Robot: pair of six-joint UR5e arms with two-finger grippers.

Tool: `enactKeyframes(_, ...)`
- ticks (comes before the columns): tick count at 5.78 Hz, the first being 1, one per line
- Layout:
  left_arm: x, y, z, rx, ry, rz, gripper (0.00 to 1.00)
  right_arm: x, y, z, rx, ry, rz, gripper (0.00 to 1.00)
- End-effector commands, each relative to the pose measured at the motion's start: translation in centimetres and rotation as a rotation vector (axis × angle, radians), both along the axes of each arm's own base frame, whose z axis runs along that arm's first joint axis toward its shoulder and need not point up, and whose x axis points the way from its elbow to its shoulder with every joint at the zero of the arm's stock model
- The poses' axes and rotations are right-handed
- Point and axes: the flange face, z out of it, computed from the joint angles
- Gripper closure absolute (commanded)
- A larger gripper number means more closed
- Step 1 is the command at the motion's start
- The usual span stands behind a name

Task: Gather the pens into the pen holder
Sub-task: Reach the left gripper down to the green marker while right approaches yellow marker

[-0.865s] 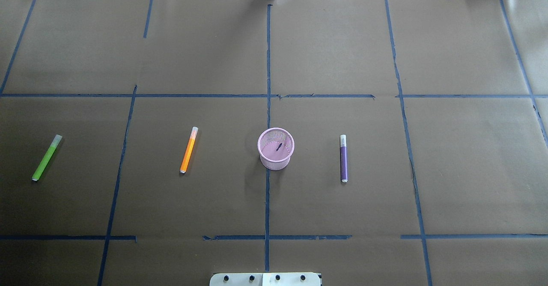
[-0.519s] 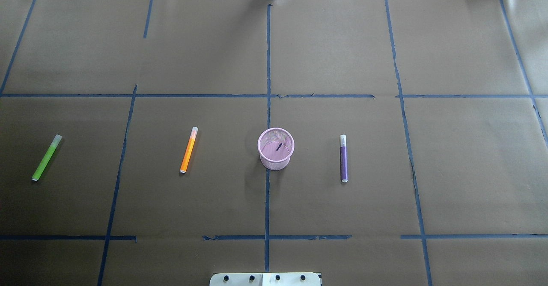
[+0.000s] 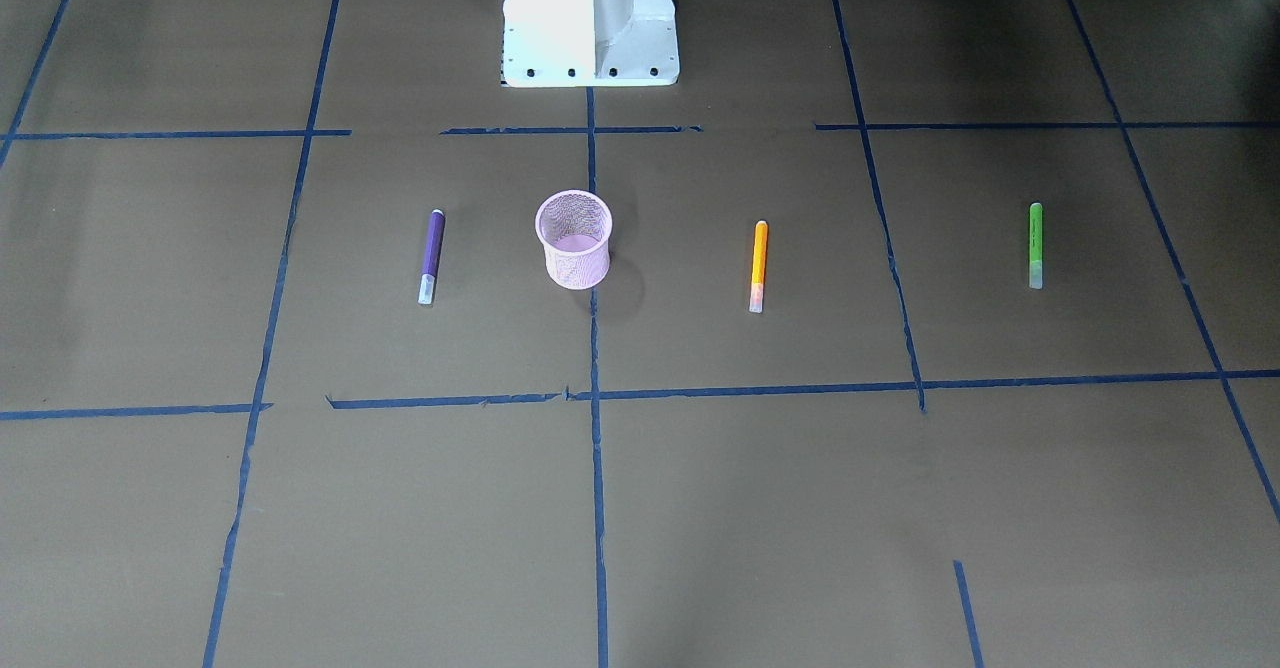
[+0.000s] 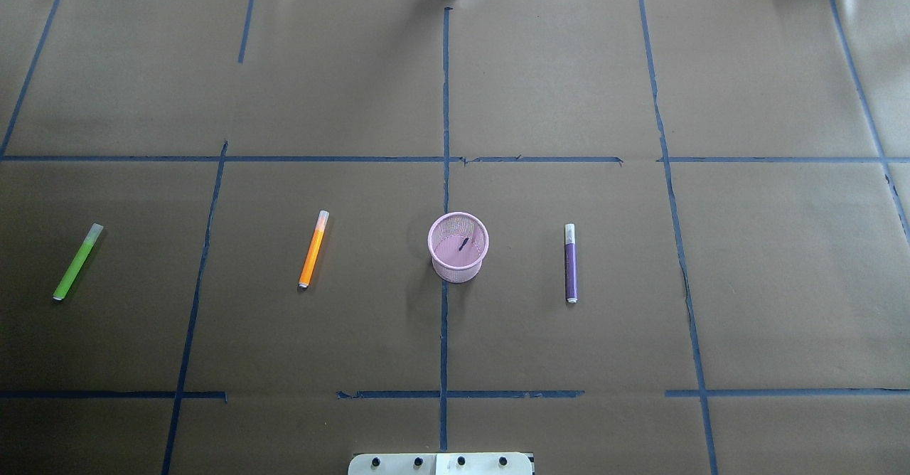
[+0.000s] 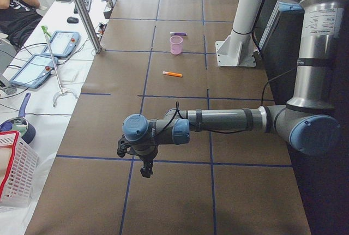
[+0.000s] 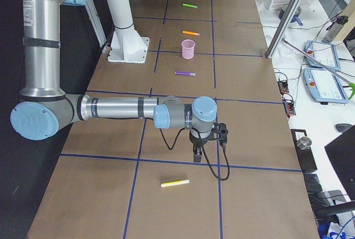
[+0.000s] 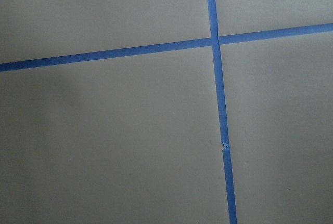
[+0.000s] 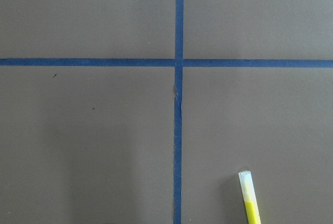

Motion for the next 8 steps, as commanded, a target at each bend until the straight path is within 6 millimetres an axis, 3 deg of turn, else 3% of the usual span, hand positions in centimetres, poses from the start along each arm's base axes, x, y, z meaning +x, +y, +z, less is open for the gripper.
enactKeyframes(1, 0.8, -0.5, -1.3, 0.016, 0.001, 0.006, 0.0, 0.0, 1.0, 2.6, -0.037, 0.016, -0.011, 0.0)
enactKeyframes(2, 3.1, -1.1, -2.8, 0.029, 0.006, 0.023, 0.0, -1.2, 2.6, 6.8, 0.009, 0.031, -0.041, 0.0)
enactKeyframes(3, 6.9, -1.5, -5.8, 0.028, 0.01, 0.026, 0.0, -1.0, 4.4, 12.4, 0.05, 0.034, -0.038, 0.0)
enactKeyframes(4, 10.9, -1.5, -8.1, 0.038, 0.01, 0.061, 0.0, -0.8, 6.0, 15.9, 0.059, 0.035, -0.038, 0.0)
enactKeyframes(5, 11.7, -1.6, -8.6, 0.074, 0.019, 0.069, 0.0, -0.7, 8.0, 16.9, 0.049, 0.028, -0.037, 0.0)
enactKeyframes(6, 12.1, -1.8, -9.6, 0.106, 0.034, 0.056, 0.0, -0.6, 8.5, 17.0, 0.044, 0.027, -0.037, 0.0)
enactKeyframes(8, 20.1, -0.4, -13.7, 0.173, 0.087, 0.103, 0.0, -0.5, 9.1, 17.0, 0.047, 0.025, -0.037, 0.0)
